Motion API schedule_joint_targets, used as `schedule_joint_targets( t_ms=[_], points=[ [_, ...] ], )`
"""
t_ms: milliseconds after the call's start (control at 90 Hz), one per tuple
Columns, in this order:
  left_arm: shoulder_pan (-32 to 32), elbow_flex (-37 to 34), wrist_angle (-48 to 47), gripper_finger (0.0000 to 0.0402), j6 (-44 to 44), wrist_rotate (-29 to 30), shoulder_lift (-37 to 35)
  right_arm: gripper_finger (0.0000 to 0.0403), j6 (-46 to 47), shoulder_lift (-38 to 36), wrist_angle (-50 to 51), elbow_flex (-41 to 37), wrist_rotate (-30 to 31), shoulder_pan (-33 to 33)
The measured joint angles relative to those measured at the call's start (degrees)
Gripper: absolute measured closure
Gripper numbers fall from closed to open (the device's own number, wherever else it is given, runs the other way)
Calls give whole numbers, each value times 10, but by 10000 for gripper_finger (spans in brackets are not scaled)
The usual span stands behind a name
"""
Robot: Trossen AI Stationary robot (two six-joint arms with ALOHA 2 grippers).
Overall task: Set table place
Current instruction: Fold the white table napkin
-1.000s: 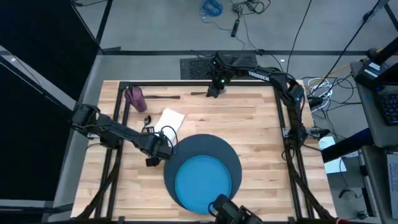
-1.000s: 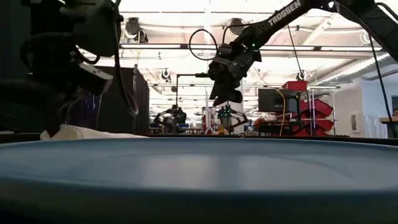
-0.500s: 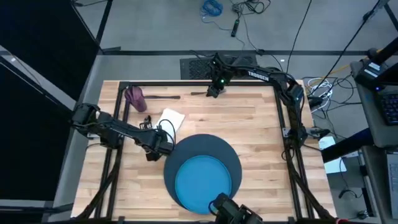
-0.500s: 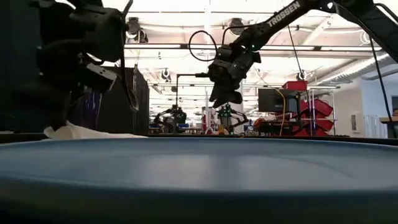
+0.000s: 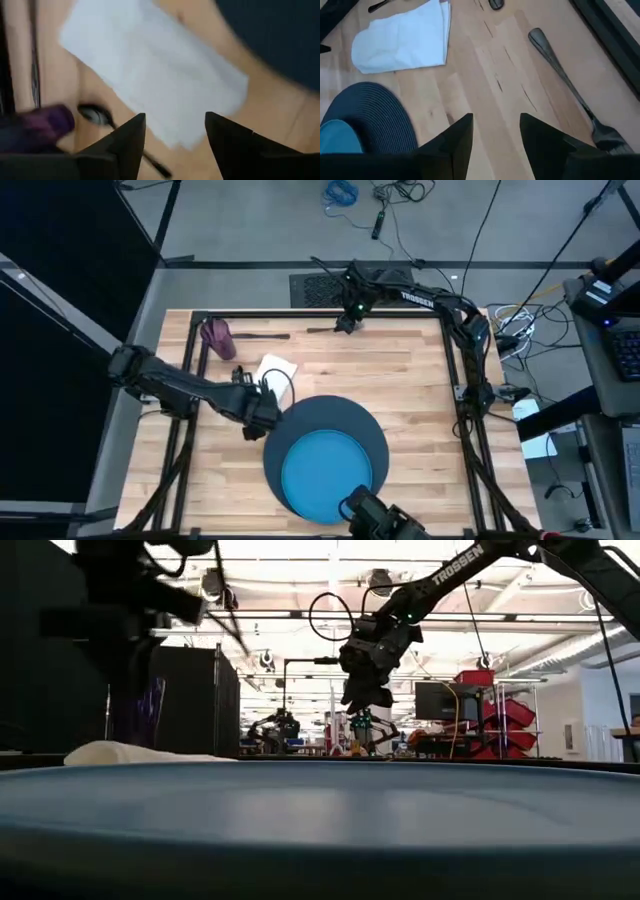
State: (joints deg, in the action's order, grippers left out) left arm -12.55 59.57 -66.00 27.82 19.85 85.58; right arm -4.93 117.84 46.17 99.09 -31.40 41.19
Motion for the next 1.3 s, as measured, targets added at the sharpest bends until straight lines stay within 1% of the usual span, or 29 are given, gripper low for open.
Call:
schedule_joint_targets(
  t_ms=[67,200,289,378,433,511,589,733,811,933,1022,1144,1300],
  points=[
    [26,-6,0,210,19,3,-3,255,-1,0,3,0,0,-1],
    [85,-17,0,210,87,2,-11,255,-2,-1,15,0,-1,-4],
    [109,-23,-9,210,122,-19,-24,255,-5,-1,30,0,-2,-8],
    [121,-30,-25,210,149,-27,-57,255,-18,-1,43,0,-2,-12],
    [123,-41,-21,210,173,-33,-93,255,-27,-1,57,0,-2,-14],
    [123,-66,1,210,217,-56,-159,255,-40,-1,67,0,-2,-17],
    [118,-97,28,210,283,-71,-231,255,-48,-1,73,0,-2,-19],
    [95,-171,82,210,415,-72,-354,255,-50,-1,74,0,-2,-23],
    [77,-216,138,210,447,-72,-394,255,-50,-1,73,0,-2,-26],
    [59,-282,206,210,457,-79,-403,255,-50,-1,73,0,-2,-29],
    [56,-306,205,210,477,-81,-398,255,-50,-1,72,0,-2,-30],
    [55,-325,198,210,483,-83,-380,255,-48,-1,72,0,-2,-30],
    [48,-329,203,210,484,-90,-380,255,-46,-1,72,0,-2,-30]
  ],
)
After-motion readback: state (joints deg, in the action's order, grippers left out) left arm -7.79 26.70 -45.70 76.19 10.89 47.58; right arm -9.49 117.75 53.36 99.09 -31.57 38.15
